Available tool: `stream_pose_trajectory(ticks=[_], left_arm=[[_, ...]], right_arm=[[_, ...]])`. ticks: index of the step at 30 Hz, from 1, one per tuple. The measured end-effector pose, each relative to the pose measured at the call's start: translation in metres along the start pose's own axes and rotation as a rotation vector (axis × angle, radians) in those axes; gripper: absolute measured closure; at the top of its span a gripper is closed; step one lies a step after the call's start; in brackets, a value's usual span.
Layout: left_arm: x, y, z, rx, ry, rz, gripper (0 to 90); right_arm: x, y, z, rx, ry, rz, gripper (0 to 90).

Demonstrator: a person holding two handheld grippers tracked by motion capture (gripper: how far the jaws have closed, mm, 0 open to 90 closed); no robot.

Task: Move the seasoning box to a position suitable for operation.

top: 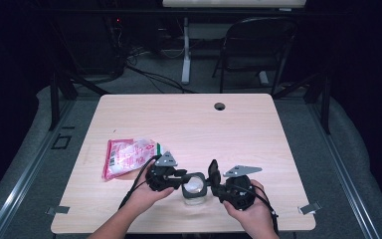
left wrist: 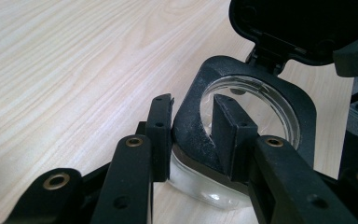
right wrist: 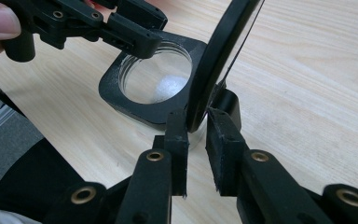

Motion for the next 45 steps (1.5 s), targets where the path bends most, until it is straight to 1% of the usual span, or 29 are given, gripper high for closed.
stream_pose_trajectory(ticks=[5,9,13,15,16,17,19,20,21,23,24,27,28,29,30,31,32,33,34,36,39,41,43,45], left_arm=[[0.0,0.001,-0.001,0.001,0.004,0.002,68.5],[-0.001,0.001,-0.003,0.003,0.003,0.0,68.3],[-0.001,0.002,-0.004,0.006,0.007,-0.004,68.0],[-0.002,0.003,-0.005,-0.004,0.01,-0.007,68.0],[-0.003,0.004,-0.005,-0.003,0.011,-0.008,67.9],[-0.003,0.004,-0.005,-0.003,0.013,-0.01,67.9],[-0.004,0.005,-0.006,-0.011,0.018,-0.017,67.8],[-0.004,0.006,-0.007,-0.012,0.018,-0.017,67.7],[-0.005,0.007,-0.007,-0.016,0.018,-0.023,67.5],[-0.005,0.008,-0.009,-0.02,0.014,-0.03,67.2],[-0.006,0.009,-0.01,-0.018,0.011,-0.032,66.9],[-0.008,0.011,-0.012,-0.02,0.004,-0.045,66.4],[-0.009,0.012,-0.012,-0.023,0.005,-0.053,66.0],[-0.01,0.013,-0.013,-0.03,0.005,-0.057,65.3],[-0.011,0.015,-0.013,-0.032,-0.004,-0.06,64.6],[-0.012,0.016,-0.014,-0.037,0.0,-0.067,64.1],[-0.014,0.017,-0.014,-0.04,-0.002,-0.071,63.5],[-0.015,0.017,-0.014,-0.04,-0.018,-0.078,63.0],[-0.016,0.019,-0.015,-0.038,-0.008,-0.079,62.5],[-0.018,0.021,-0.016,-0.028,-0.015,-0.088,61.3],[-0.02,0.023,-0.017,-0.033,-0.019,-0.1,58.9],[-0.02,0.025,-0.018,-0.031,-0.025,-0.11,57.3],[-0.021,0.025,-0.018,-0.033,-0.023,-0.12,56.3],[-0.022,0.025,-0.018,-0.037,-0.024,-0.117,55.9]], right_arm=[[0.001,-0.001,-0.002,0.012,0.005,-0.006,80.4],[0.001,-0.001,-0.004,0.015,0.008,0.004,81.3],[0.003,-0.004,-0.006,0.023,0.007,-0.01,82.0],[0.004,-0.004,-0.007,0.024,0.009,-0.01,82.7],[0.005,-0.005,-0.008,0.024,0.009,-0.016,82.8],[0.005,-0.005,-0.008,0.022,0.012,-0.012,83.1],[0.006,-0.007,-0.008,0.033,0.011,-0.02,83.6],[0.007,-0.008,-0.009,0.026,0.009,-0.016,83.9],[0.008,-0.009,-0.009,0.034,0.01,-0.022,84.2],[0.01,-0.011,-0.011,0.033,0.01,-0.025,84.7],[0.011,-0.012,-0.011,0.046,0.006,-0.031,84.9],[0.015,-0.016,-0.012,0.057,-0.01,-0.034,85.0],[0.017,-0.018,-0.012,0.059,-0.012,-0.044,85.0],[0.018,-0.019,-0.012,0.061,-0.011,-0.041,85.0],[0.02,-0.021,-0.012,0.065,-0.013,-0.041,85.0],[0.022,-0.023,-0.012,0.066,-0.019,-0.051,84.9],[0.023,-0.025,-0.012,0.068,-0.018,-0.044,84.9],[0.025,-0.027,-0.011,0.074,-0.021,-0.051,84.8],[0.027,-0.029,-0.011,0.075,-0.026,-0.052,84.6],[0.031,-0.033,-0.009,0.074,-0.029,-0.057,84.1],[0.036,-0.038,-0.007,0.072,-0.035,-0.064,83.3],[0.04,-0.042,-0.005,0.081,-0.041,-0.086,82.6],[0.043,-0.045,-0.004,0.077,-0.042,-0.098,81.8],[0.045,-0.046,-0.004,0.091,-0.051,-0.106,79.7]])
Point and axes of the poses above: each handheld gripper's, and its own axes: x roughly forward along the jaws, y roughly out of its underside, z roughly to its left, the point moved 8 cm from there along x, roughly forward along the jaws, and after that the axes turned 15 degrees about y, right-handed, at the moved point
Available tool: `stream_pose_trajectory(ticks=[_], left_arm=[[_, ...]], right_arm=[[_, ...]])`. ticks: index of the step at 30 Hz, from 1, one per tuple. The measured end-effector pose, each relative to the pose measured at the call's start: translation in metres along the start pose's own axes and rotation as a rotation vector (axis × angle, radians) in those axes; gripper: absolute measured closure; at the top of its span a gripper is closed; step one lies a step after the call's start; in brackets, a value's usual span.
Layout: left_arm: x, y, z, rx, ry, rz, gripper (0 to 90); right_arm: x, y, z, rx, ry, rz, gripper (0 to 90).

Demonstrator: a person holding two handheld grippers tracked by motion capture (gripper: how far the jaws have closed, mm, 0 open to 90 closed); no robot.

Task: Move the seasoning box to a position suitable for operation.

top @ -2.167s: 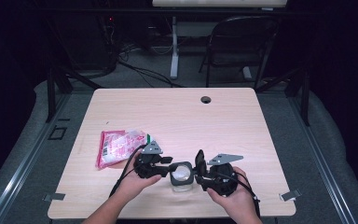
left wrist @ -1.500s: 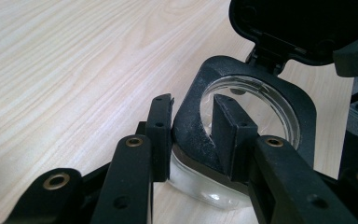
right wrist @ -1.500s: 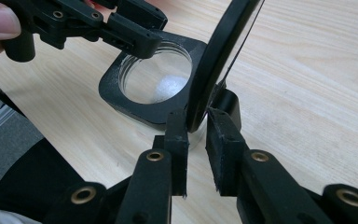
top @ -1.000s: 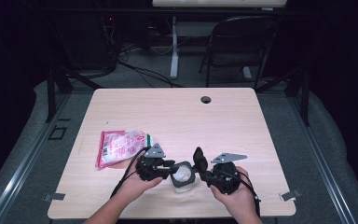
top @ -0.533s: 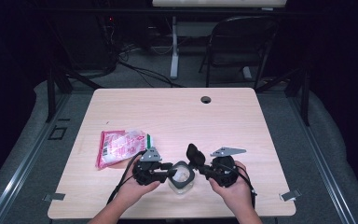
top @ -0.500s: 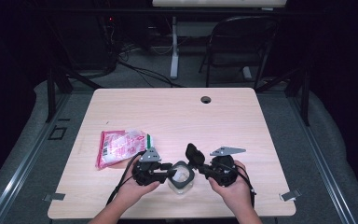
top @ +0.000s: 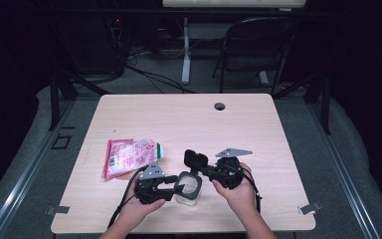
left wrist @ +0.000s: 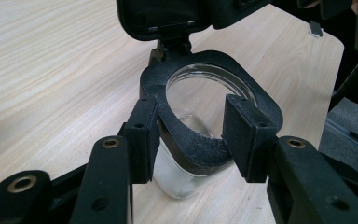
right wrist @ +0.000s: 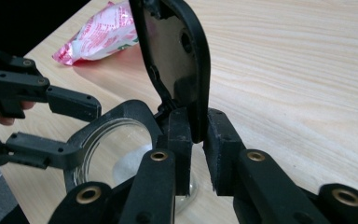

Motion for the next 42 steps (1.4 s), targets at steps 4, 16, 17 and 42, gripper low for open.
stream_pose_trajectory(ticks=[4,16,17,42], left_arm=[[-0.003,-0.001,-0.001,-0.003,0.02,-0.005,53.0],[-0.008,-0.002,-0.001,0.002,0.071,0.057,47.7],[-0.006,-0.001,-0.002,0.014,0.072,0.068,47.5],[-0.001,0.01,-0.007,0.031,0.047,0.072,53.8]], right_arm=[[-0.004,-0.002,-0.002,0.005,-0.003,0.001,70.1],[-0.018,0.01,0.005,0.003,-0.023,0.074,62.4],[-0.017,0.01,0.008,-0.005,-0.026,0.075,62.0],[0.012,0.015,0.018,-0.029,0.036,0.083,69.2]])
Point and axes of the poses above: each handheld gripper's, and its own axes: x roughly forward along the jaws, y roughly out of its underside, z roughly to its left, the point moved 8 cm from there along x, roughly forward along the jaws, and after that the axes turned 15 degrees about y, right-handed, at the moved point
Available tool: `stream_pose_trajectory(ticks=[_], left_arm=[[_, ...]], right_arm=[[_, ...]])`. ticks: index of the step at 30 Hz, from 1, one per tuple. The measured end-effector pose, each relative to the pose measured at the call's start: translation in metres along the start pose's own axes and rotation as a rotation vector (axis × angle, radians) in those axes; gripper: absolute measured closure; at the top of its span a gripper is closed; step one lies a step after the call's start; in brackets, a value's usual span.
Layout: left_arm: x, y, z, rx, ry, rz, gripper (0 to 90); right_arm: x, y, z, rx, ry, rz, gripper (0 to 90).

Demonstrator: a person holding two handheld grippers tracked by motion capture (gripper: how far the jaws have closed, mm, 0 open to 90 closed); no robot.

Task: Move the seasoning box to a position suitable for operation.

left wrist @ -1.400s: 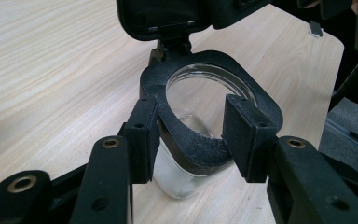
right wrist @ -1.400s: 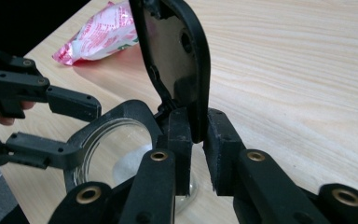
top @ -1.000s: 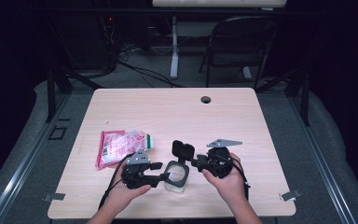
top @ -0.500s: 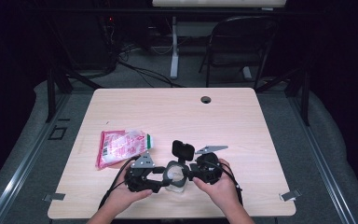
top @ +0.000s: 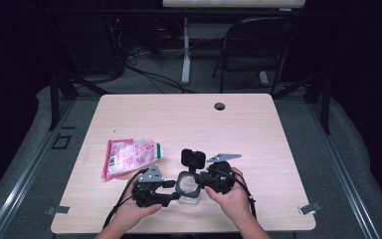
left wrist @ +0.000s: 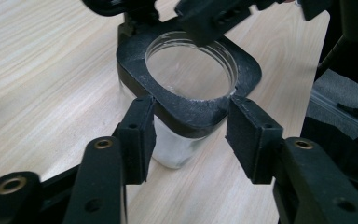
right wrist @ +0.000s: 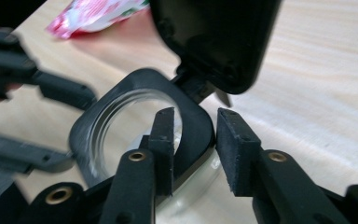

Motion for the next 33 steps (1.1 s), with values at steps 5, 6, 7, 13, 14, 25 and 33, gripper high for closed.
stream_pose_trajectory(ticks=[5,6,7,13,14,25,33], left_arm=[[0.005,-0.001,-0.003,0.011,-0.003,-0.008,55.5],[0.006,-0.001,-0.004,0.015,-0.003,-0.002,55.7],[0.009,-0.001,-0.004,0.02,-0.004,0.004,56.1],[0.02,0.003,-0.005,0.05,-0.034,0.073,56.4],[0.021,0.002,-0.004,0.05,-0.032,0.074,56.3],[0.025,-0.001,-0.001,0.027,0.001,0.066,54.8],[0.025,-0.001,-0.001,0.028,-0.003,0.066,54.2]], right_arm=[[0.0,-0.005,-0.002,-0.026,0.013,-0.071,67.6],[-0.002,-0.006,-0.004,-0.019,0.007,-0.079,66.8],[-0.004,-0.007,-0.006,-0.007,0.0,-0.085,65.1],[-0.011,-0.002,-0.013,0.007,-0.017,-0.038,60.0],[-0.011,-0.001,-0.014,0.012,-0.009,-0.034,60.0],[-0.012,0.009,-0.016,0.012,0.015,-0.013,60.4],[-0.011,0.009,-0.016,0.021,0.012,-0.012,60.2]])
Point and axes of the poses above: each handheld gripper's, and its own axes: x roughly forward along the jaws, y roughly out of its underside, z roughly to its left, the point moved 8 cm from there along x, roughly forward along the jaws, and after that the axes turned 15 degrees about y, right-handed, at the moved point
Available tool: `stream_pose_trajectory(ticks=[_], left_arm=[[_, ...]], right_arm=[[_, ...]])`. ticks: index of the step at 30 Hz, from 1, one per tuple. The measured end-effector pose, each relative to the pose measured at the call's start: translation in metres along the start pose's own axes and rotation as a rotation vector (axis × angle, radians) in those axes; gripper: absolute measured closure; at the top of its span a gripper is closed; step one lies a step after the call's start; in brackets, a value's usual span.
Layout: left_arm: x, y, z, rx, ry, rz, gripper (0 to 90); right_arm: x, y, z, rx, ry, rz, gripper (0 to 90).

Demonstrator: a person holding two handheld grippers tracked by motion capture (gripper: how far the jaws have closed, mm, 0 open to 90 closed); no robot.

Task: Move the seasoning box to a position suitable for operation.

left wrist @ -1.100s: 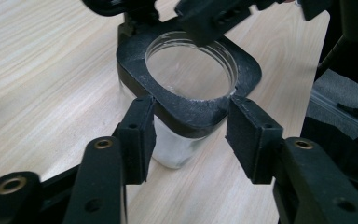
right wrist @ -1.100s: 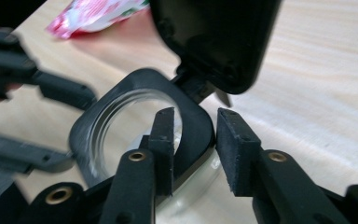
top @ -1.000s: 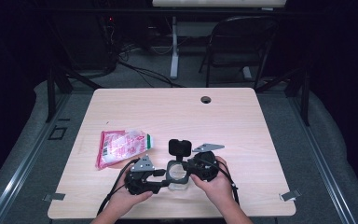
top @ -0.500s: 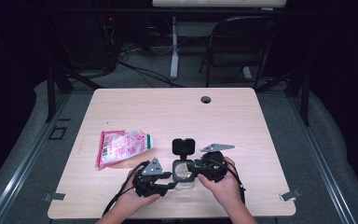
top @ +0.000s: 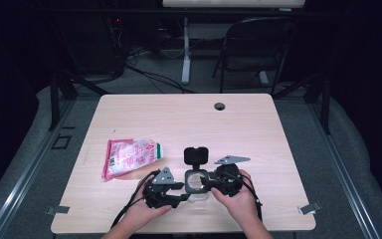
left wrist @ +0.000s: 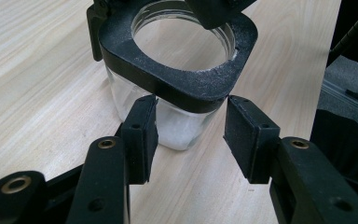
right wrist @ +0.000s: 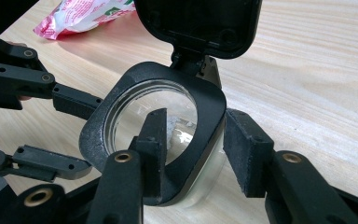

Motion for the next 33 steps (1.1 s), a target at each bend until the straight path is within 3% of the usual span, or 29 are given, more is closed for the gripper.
stream_pose_trajectory(ticks=[5,14,17,24,29,33], left_arm=[[-0.002,0.001,0.003,-0.014,-0.018,0.004,54.4],[-0.004,0.0,0.003,-0.021,-0.008,-0.002,54.3],[-0.007,-0.003,0.002,-0.034,0.016,-0.029,54.0],[-0.027,-0.012,0.006,-0.026,-0.005,-0.082,52.7],[-0.043,-0.014,0.018,-0.051,-0.035,-0.125,51.9],[-0.054,-0.011,0.03,-0.078,-0.072,-0.122,49.7]], right_arm=[[0.001,0.0,0.002,-0.006,0.006,-0.004,60.2],[0.0,0.0,0.002,-0.004,-0.01,-0.005,60.2],[-0.003,-0.002,0.001,-0.001,-0.007,-0.014,59.7],[-0.008,-0.006,-0.001,0.002,-0.018,-0.037,58.1],[-0.008,-0.007,-0.001,0.002,-0.016,-0.039,57.4],[-0.008,-0.007,-0.002,0.003,-0.015,-0.042,57.2]])
Point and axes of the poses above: each handheld gripper's, and its own axes: x roughly forward along the jaws, y roughly out of its underside, z roughly to its left, the point moved 8 cm from there along x, roughly forward along the jaws, and after that the axes turned 15 degrees about y, right-handed, at the moved point
